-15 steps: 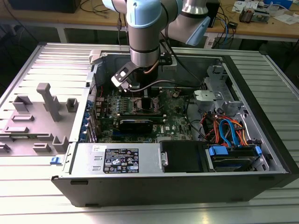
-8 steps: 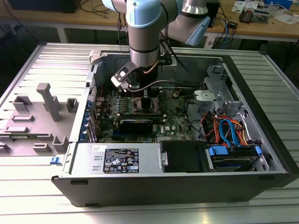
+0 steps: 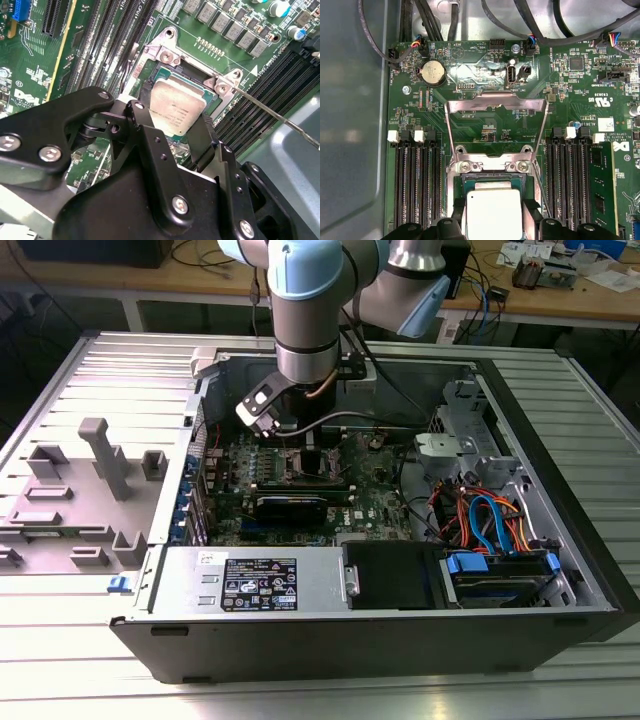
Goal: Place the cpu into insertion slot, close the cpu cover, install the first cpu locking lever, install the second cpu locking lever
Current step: 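Place the cpu into insertion slot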
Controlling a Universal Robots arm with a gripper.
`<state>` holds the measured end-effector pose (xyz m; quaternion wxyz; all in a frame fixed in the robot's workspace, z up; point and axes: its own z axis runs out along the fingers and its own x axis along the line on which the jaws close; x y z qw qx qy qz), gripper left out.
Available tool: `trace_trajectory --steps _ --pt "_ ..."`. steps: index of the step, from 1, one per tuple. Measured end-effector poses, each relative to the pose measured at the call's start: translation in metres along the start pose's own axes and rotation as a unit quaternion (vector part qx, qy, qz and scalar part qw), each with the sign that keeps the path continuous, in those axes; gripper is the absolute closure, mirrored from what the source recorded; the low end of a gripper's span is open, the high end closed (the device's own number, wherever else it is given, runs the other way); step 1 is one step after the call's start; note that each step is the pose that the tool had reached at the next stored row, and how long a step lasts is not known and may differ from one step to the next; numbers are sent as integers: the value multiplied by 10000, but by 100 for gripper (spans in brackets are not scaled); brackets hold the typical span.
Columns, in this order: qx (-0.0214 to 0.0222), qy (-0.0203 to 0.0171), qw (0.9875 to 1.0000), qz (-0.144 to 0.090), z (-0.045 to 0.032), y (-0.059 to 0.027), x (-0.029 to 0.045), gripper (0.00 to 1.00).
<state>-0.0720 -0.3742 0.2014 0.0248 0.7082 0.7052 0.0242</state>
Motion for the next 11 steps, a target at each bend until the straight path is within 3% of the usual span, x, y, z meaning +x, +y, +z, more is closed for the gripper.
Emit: trace_trajectory --steps 11 --pt "0 -4 10000 0 -18 3 0 46"
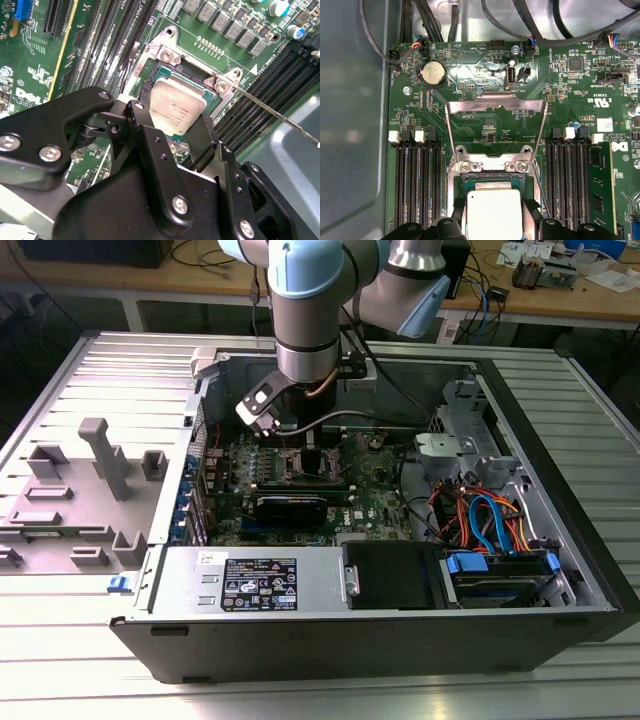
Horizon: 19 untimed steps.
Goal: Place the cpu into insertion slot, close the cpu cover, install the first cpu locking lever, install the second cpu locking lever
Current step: 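Place the cpu into insertion slot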
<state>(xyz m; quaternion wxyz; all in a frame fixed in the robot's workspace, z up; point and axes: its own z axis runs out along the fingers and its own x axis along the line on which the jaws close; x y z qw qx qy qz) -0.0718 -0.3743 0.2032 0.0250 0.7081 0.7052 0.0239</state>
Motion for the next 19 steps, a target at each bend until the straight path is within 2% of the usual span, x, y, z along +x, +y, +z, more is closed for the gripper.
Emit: trace_trajectory --steps 19 --pt "0 -8 10000 62 18 16 4 46"
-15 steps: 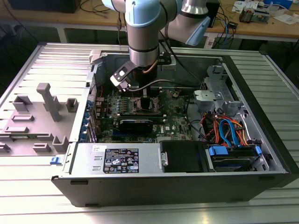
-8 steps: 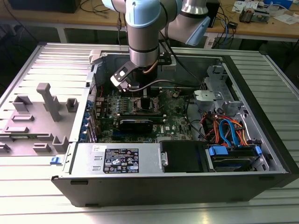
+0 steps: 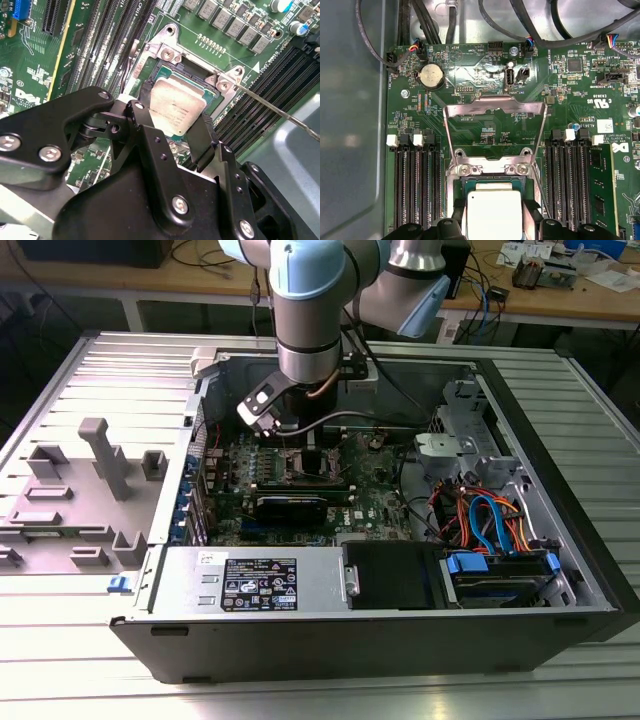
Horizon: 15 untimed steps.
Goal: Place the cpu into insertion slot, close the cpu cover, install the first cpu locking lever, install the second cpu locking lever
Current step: 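Place the cpu into insertion slot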
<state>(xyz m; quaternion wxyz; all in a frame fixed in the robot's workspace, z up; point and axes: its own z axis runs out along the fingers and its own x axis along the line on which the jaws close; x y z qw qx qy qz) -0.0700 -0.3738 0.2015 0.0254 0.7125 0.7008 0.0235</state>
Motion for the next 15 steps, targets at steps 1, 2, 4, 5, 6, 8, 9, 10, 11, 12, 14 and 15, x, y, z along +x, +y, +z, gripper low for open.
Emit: trace_trajectory --steps 1,2,4,5,6,8,9,10,11,12,14,15 --pt "0 0 10000 0 0 0 0 46" --pt "0 0 10000 -1 0 1 0 46" --pt "0 0 10000 0 0 1 0 46" --pt "0 0 10000 0 0 1 0 46" --pt "0 0 10000 0 0 1 0 45" --pt "0 -1 10000 0 0 1 0 38" --pt "0 -1 10000 -1 0 1 0 38" --pt "0 -1 10000 -1 0 1 0 38" --pt "0 -1 10000 -1 0 1 0 38" --pt "0 -1 10000 -1 0 1 0 38" --pt "0 -1 10000 -1 -38 4 0 38" --pt "0 -1 10000 0 -49 5 0 38"
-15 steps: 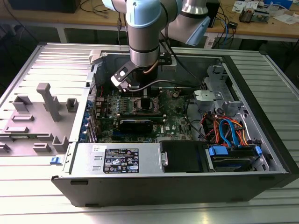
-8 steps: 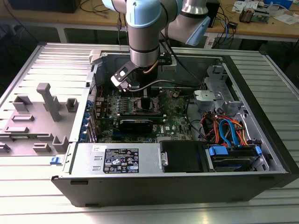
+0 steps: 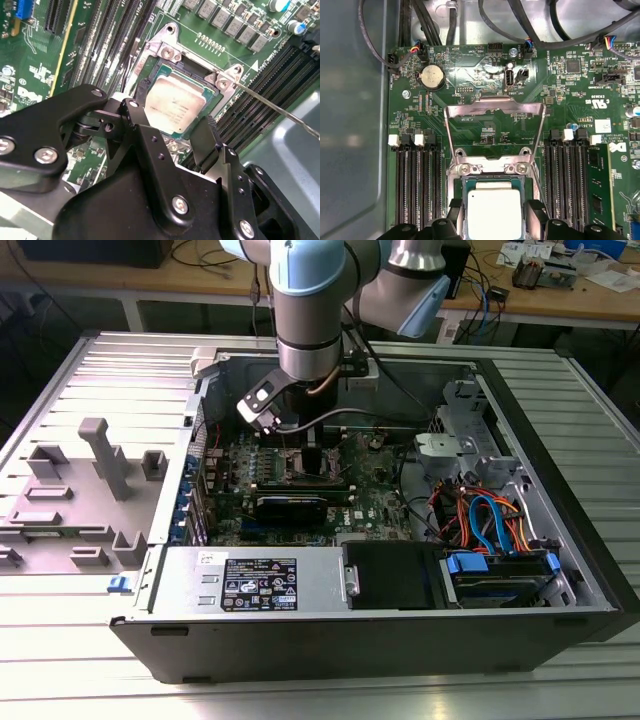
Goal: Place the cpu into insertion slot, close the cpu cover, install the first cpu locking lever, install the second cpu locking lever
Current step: 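Place the cpu into insertion slot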
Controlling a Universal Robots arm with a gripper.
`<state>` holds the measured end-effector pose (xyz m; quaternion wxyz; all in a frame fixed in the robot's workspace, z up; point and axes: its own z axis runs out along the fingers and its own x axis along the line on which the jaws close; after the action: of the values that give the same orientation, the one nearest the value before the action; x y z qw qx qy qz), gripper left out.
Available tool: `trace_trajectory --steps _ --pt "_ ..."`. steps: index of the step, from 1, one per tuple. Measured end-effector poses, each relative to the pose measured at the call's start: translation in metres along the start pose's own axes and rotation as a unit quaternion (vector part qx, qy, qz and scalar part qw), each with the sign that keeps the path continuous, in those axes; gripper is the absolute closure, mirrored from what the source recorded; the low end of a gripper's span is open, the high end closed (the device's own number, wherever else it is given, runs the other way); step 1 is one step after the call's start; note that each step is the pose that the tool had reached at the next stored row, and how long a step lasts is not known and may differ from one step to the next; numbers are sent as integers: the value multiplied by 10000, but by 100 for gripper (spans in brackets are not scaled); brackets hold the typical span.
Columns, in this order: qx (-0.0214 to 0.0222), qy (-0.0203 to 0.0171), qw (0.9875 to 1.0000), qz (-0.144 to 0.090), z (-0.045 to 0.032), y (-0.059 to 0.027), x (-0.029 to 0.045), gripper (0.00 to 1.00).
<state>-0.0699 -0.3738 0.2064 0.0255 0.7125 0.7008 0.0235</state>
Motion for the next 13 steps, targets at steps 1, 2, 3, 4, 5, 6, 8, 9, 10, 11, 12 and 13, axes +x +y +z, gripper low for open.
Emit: trace_trajectory --steps 1,2,3,4,5,6,8,9,10,11,12,13 --pt "0 0 10000 0 -18 2 0 38" --pt "0 0 10000 0 -33 3 0 38" --pt "0 1 10000 0 -43 3 0 38" --pt "0 0 10000 -1 -58 5 0 38" --pt "0 0 10000 0 -67 5 0 38" --pt "0 0 10000 0 -72 5 0 38" --pt "-1 1 10000 0 -79 6 0 38" --pt "-1 1 10000 0 -81 6 0 38" --pt "0 0 10000 -1 -83 6 0 47" --pt "0 1 10000 0 -83 6 0 47" --pt "0 1 10000 0 -83 6 0 47" --pt "0 0 10000 0 -83 6 0 47"
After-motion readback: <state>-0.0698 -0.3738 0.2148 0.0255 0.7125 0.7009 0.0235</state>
